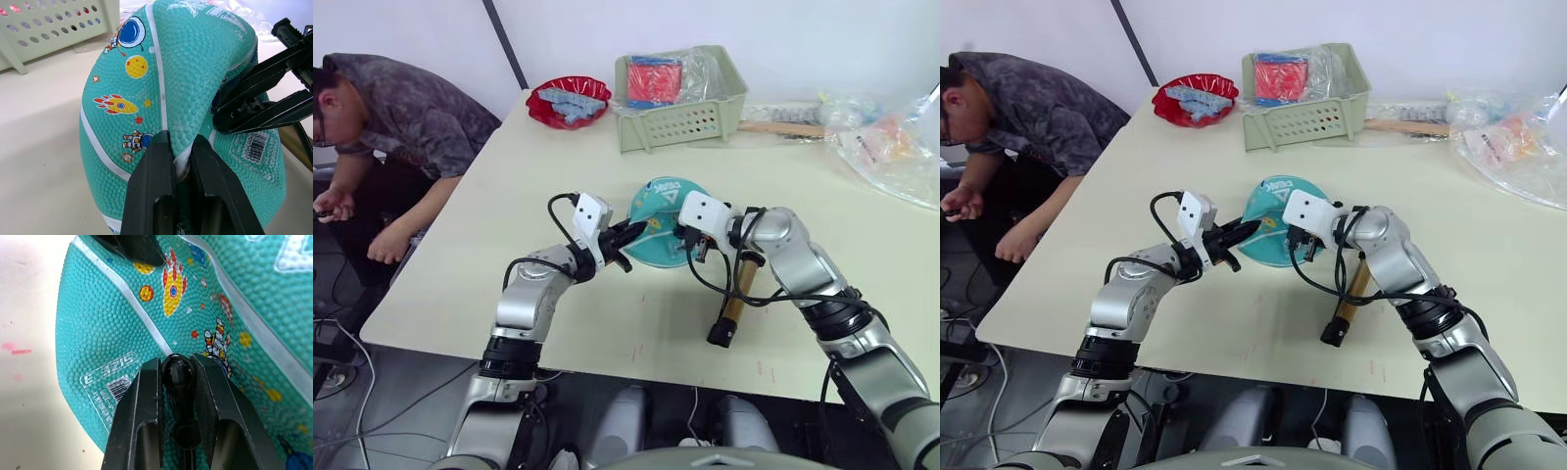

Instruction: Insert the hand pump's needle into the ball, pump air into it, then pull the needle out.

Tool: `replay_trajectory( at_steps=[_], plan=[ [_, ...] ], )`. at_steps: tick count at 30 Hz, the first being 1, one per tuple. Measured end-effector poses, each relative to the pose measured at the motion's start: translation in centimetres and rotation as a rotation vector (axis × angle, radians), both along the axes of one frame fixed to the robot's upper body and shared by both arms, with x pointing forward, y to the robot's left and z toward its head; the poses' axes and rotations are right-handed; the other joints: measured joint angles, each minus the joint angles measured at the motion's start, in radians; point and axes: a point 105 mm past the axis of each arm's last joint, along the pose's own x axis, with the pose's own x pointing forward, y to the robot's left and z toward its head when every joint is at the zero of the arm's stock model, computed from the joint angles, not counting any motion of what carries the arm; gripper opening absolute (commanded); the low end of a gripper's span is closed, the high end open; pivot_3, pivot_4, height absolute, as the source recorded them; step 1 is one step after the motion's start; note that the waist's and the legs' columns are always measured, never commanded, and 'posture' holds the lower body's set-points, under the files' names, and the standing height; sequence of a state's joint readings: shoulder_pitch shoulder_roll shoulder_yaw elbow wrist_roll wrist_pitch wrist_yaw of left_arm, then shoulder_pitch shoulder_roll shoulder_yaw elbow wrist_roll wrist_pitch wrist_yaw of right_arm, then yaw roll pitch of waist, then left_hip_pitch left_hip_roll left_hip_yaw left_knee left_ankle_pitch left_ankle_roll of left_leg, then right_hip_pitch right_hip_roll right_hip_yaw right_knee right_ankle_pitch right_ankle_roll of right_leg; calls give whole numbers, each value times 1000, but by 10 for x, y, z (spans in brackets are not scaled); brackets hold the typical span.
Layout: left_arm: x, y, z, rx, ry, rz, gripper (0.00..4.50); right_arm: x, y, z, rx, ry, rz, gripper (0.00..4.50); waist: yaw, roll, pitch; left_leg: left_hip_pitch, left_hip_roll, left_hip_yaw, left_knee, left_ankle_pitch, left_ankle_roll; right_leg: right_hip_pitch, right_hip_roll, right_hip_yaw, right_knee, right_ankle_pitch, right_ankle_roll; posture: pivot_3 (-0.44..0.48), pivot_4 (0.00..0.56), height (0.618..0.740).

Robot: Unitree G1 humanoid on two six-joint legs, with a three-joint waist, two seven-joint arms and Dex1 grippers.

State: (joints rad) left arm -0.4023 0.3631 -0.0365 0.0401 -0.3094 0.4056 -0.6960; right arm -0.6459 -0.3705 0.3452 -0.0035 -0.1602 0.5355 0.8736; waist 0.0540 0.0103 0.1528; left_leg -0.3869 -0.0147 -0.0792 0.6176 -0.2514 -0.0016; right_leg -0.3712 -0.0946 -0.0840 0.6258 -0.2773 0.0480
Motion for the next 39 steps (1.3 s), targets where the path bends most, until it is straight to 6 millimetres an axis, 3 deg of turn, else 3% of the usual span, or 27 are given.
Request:
replay_trajectory(
  at_steps=[14, 15, 16, 19, 23, 26, 33, 39],
  plan=[
    [0, -7, 7, -9, -32, -24, 0, -7, -13, 4, 169, -44, 1, 326, 12, -3, 15, -11, -6, -7, 6, 1, 0, -2, -1, -8, 0, 0, 1, 0, 150, 738],
    [0, -7, 7, -10, -33, -26, 0, -8, -14, 4, 175, -43, 0, 1370, 13, -3, 15, -11, -6, -7, 7, 1, 0, -2, -1, -8, 0, -1, 1, 0, 150, 738],
    [0, -7, 8, -11, -35, -23, 0, -11, -16, 4, 187, -37, 0, 1618, 14, -3, 16, -11, -6, -6, 7, 1, 0, -3, -1, -7, 0, -1, 1, 0, 150, 738],
    [2, -5, 10, -14, -41, -14, 0, -15, -32, -3, 201, 7, -35, 3090, 12, -7, 19, -12, -6, -1, 7, 1, 0, -5, -1, -2, 1, 0, 3, 0, 150, 738],
    [4, -4, 10, -17, -38, -6, 0, -19, -31, -4, 224, 25, -26, 4486, 11, -8, 21, -11, -3, 5, 10, 1, 0, -8, 2, 4, 2, 2, 5, 0, 150, 738],
    [4, -4, 10, -18, -37, -5, 0, -22, -32, -4, 254, 30, -32, 4486, 11, -9, 21, -12, -1, 9, 12, 1, 0, -9, 3, 10, 2, 4, 7, 0, 150, 738],
    [4, -1, 10, -20, -40, 6, 0, -36, -67, 9, 376, 25, -109, 4486, 12, -13, 23, -12, 3, 22, 13, 1, 1, -18, 7, 24, 6, 7, 6, 0, 150, 738],
    [5, 3, 11, -22, -42, 20, 0, -51, -83, 20, 463, 19, -126, 4486, 11, -18, 27, -11, 7, 34, 16, 0, 2, -27, 10, 35, 16, 8, 4, 0, 150, 738]
  ],
)
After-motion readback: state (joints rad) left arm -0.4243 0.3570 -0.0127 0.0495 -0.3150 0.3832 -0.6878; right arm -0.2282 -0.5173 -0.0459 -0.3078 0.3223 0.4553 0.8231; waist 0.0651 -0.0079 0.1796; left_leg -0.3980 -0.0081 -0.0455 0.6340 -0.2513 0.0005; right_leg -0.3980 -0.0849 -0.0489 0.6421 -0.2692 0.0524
